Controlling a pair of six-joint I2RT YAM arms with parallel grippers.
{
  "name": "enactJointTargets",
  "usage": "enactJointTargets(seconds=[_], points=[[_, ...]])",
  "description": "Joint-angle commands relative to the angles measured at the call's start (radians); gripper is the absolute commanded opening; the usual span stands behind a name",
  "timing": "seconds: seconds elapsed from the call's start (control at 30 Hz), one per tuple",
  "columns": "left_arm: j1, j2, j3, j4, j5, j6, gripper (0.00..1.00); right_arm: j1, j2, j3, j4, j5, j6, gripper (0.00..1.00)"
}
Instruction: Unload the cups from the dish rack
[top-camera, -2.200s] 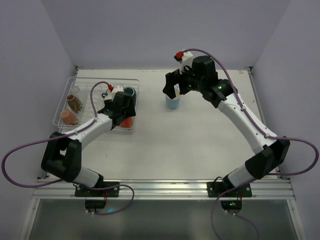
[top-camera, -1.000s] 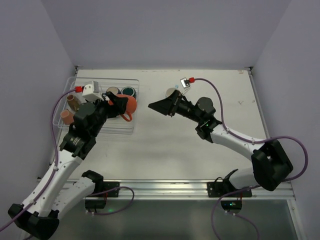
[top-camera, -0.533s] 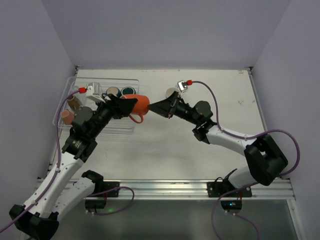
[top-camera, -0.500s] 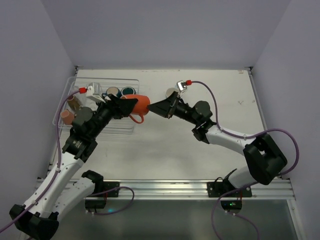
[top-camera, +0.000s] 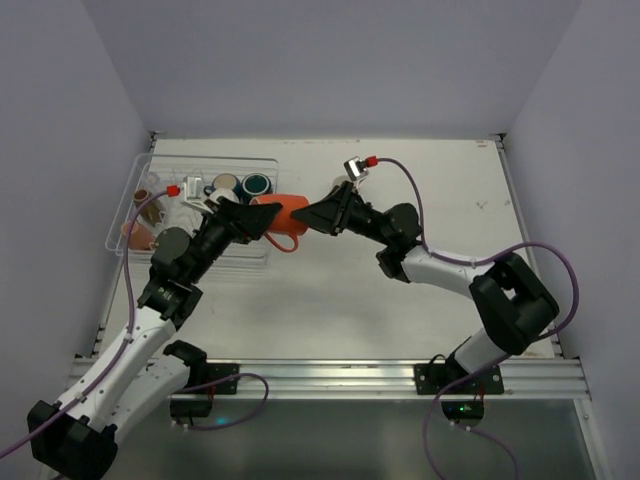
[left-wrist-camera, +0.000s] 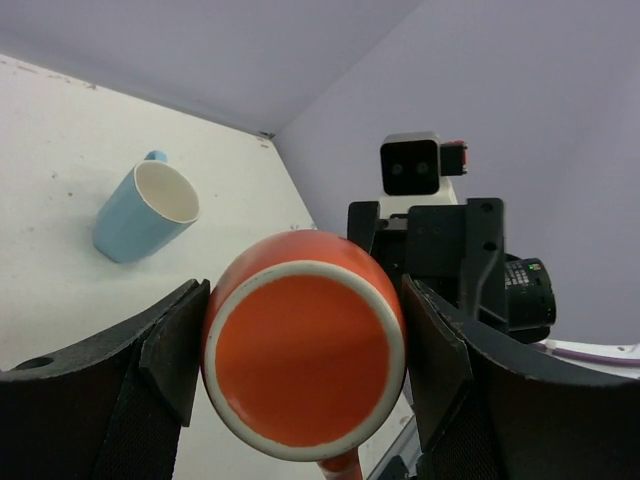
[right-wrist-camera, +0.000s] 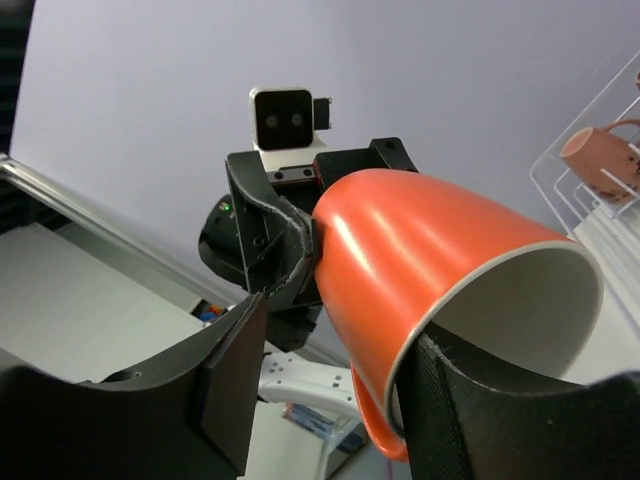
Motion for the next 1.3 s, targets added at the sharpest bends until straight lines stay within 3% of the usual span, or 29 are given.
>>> enactJointTargets(seconds=[0.0, 0.07, 0.1, 0.2, 0.23, 0.3, 0.33, 0.37, 0.47, 0.5, 0.73, 0.83, 0.87, 0.93, 0.97, 1.07, 1.27], points=[[-0.005, -0.03, -0.022, 0.232, 0.017, -0.092, 0.12, 0.006, 0.034, 0.044, 0.249, -0.009, 0.077, 0.52], [-0.005, -0.028, -0.033, 0.24, 0.017, -0.099, 0.16, 0.005, 0.049, 0.043, 0.303, 0.0, 0.11, 0.47], [-0.005, -0.028, -0.038, 0.24, 0.015, -0.105, 0.18, 0.006, 0.052, 0.041, 0.313, 0.003, 0.117, 0.38], [-0.005, -0.022, -0.053, 0.258, 0.021, -0.112, 0.26, 0.006, 0.058, 0.041, 0.333, 0.002, 0.125, 0.32], [-0.005, -0.016, -0.054, 0.258, 0.024, -0.111, 0.29, 0.006, 0.058, 0.041, 0.33, 0.002, 0.124, 0.23], [-0.005, 0.004, -0.053, 0.266, 0.049, -0.112, 0.45, 0.005, 0.057, 0.037, 0.328, 0.011, 0.122, 0.14], [-0.005, 0.009, -0.05, 0.266, 0.055, -0.108, 0.54, 0.005, 0.048, 0.031, 0.326, 0.017, 0.119, 0.04], [-0.005, 0.009, -0.041, 0.258, 0.06, -0.087, 0.7, 0.005, 0.04, 0.023, 0.326, 0.022, 0.107, 0.01], [-0.005, 0.0, 0.031, 0.139, 0.038, 0.005, 0.95, -0.001, -0.006, -0.014, 0.284, 0.035, 0.058, 0.0], [-0.005, 0.0, 0.063, 0.082, 0.024, 0.042, 0.98, -0.011, -0.02, -0.026, 0.227, 0.031, 0.042, 0.0], [-0.005, 0.007, 0.277, -0.382, -0.147, 0.321, 1.0, -0.09, -0.188, -0.072, -0.152, 0.012, -0.175, 0.0], [-0.005, -0.02, 0.285, -0.487, -0.225, 0.417, 1.0, -0.156, -0.279, -0.017, -0.481, 0.003, -0.341, 0.0], [-0.005, -0.032, 0.283, -0.512, -0.252, 0.467, 1.0, -0.172, -0.305, 0.007, -0.736, 0.05, -0.488, 0.0], [-0.005, -0.045, 0.26, -0.577, -0.27, 0.513, 1.0, -0.199, -0.351, 0.153, -1.033, 0.177, -0.679, 0.0], [-0.005, -0.054, 0.248, -0.595, -0.288, 0.548, 1.0, -0.209, -0.356, 0.241, -1.23, 0.347, -0.831, 0.0], [-0.005, -0.06, 0.196, -0.628, -0.299, 0.59, 1.0, -0.242, -0.318, 0.409, -1.498, 0.488, -1.011, 0.0], [-0.005, -0.054, 0.154, -0.602, -0.298, 0.621, 1.0, -0.356, -0.108, 0.663, -1.764, 0.608, -1.163, 0.0]])
